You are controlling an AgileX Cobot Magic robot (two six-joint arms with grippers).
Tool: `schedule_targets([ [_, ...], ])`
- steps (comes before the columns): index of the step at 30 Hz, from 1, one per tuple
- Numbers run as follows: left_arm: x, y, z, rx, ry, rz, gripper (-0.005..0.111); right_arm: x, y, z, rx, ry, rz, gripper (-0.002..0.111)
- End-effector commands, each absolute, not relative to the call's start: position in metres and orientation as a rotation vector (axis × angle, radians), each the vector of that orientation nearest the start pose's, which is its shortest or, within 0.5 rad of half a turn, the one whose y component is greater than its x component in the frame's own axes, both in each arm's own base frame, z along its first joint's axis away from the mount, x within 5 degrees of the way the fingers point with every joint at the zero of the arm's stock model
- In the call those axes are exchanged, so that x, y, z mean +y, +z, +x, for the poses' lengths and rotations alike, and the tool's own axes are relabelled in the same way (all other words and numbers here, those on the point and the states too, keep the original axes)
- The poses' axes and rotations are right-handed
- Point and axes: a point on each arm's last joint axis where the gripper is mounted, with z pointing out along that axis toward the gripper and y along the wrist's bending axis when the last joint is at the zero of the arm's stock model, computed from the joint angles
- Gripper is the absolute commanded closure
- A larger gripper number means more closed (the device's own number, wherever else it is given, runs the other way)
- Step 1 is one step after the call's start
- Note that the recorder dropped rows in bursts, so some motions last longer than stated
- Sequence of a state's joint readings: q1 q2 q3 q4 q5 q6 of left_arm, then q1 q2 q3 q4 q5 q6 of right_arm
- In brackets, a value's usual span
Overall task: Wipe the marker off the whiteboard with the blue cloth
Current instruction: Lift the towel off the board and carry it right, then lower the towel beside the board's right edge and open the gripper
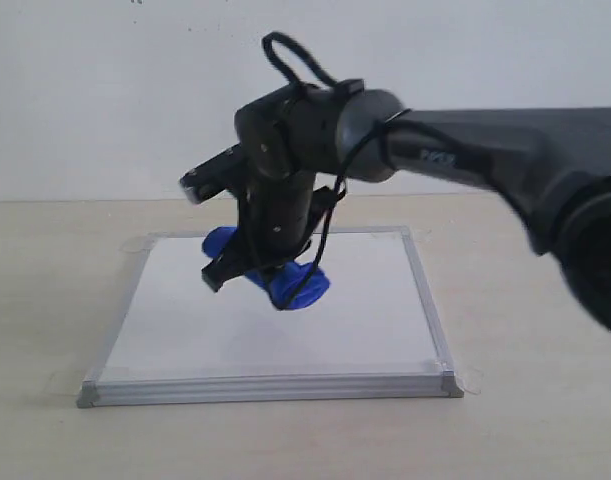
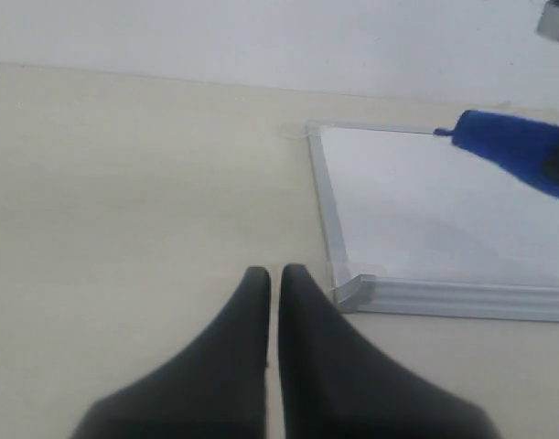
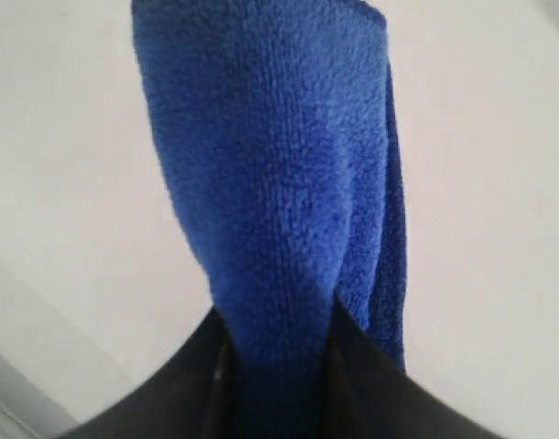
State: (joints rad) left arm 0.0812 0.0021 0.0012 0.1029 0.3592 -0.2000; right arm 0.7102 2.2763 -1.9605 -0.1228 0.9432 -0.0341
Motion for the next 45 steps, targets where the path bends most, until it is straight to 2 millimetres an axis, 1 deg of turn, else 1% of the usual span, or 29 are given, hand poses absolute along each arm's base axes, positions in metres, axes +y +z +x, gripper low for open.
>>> schedule_targets([
  [1, 0.007, 0.181, 0.053, 1.828, -0.001, -0.203, 0.103, 0.262, 0.215, 0.384, 2.542, -0.076, -0.919, 0.109],
  [2, 0.007, 0.181, 0.053, 1.828, -0.001, -0.203, 0.103, 0.233, 0.218, 0.387, 2.558, -0.069, -0.812, 0.109],
  [3, 0.007, 0.181, 0.053, 1.828, -0.001, -0.203, 0.103, 0.217, 0.217, 0.388, 2.572, -0.065, -0.744, 0.109],
  [4, 0.007, 0.181, 0.053, 1.828, -0.001, -0.203, 0.103, 0.189, 0.215, 0.390, 2.614, -0.066, -0.613, 0.109],
  [5, 0.007, 0.181, 0.053, 1.828, -0.001, -0.203, 0.103, 0.174, 0.213, 0.391, 2.636, -0.080, -0.561, 0.109],
  [6, 0.007, 0.181, 0.053, 1.828, -0.001, -0.203, 0.103, 0.151, 0.207, 0.392, 2.681, -0.103, -0.467, 0.109],
  [8, 0.007, 0.181, 0.053, 1.828, -0.001, -0.203, 0.103, 0.129, 0.197, 0.395, 2.725, -0.139, -0.406, 0.109],
  [10, 0.007, 0.181, 0.053, 1.828, -0.001, -0.203, 0.103, 0.120, 0.192, 0.398, 2.709, -0.129, -0.362, 0.109],
  [16, 0.007, 0.181, 0.053, 1.828, -0.001, -0.203, 0.103, 0.107, 0.192, 0.403, 2.695, -0.131, -0.212, 0.109],
  [19, 0.007, 0.181, 0.053, 1.828, -0.001, -0.203, 0.103, 0.101, 0.188, 0.405, 2.708, -0.150, -0.157, 0.109],
  [21, 0.007, 0.181, 0.053, 1.828, -0.001, -0.203, 0.103, 0.101, 0.183, 0.404, 2.731, -0.170, -0.155, 0.109],
  [24, 0.007, 0.181, 0.053, 1.828, -0.001, -0.203, 0.103, 0.101, 0.172, 0.406, 2.755, -0.171, -0.153, 0.109],
  [28, 0.007, 0.181, 0.053, 1.828, -0.001, -0.203, 0.103, 0.103, 0.157, 0.410, 2.762, -0.152, -0.104, 0.109],
  [31, 0.007, 0.181, 0.053, 1.828, -0.001, -0.203, 0.103, 0.106, 0.149, 0.414, 2.742, -0.117, -0.073, 0.109],
  [37, 0.007, 0.181, 0.053, 1.828, -0.001, -0.203, 0.103, 0.106, 0.133, 0.414, 2.778, -0.126, -0.055, 0.109],
  [40, 0.007, 0.181, 0.053, 1.828, -0.001, -0.203, 0.103, 0.107, 0.127, 0.413, 2.812, -0.110, -0.017, 0.109],
  [45, 0.007, 0.181, 0.053, 1.828, -0.001, -0.203, 0.103, 0.112, 0.125, 0.413, 2.806, -0.084, -0.004, 0.109],
])
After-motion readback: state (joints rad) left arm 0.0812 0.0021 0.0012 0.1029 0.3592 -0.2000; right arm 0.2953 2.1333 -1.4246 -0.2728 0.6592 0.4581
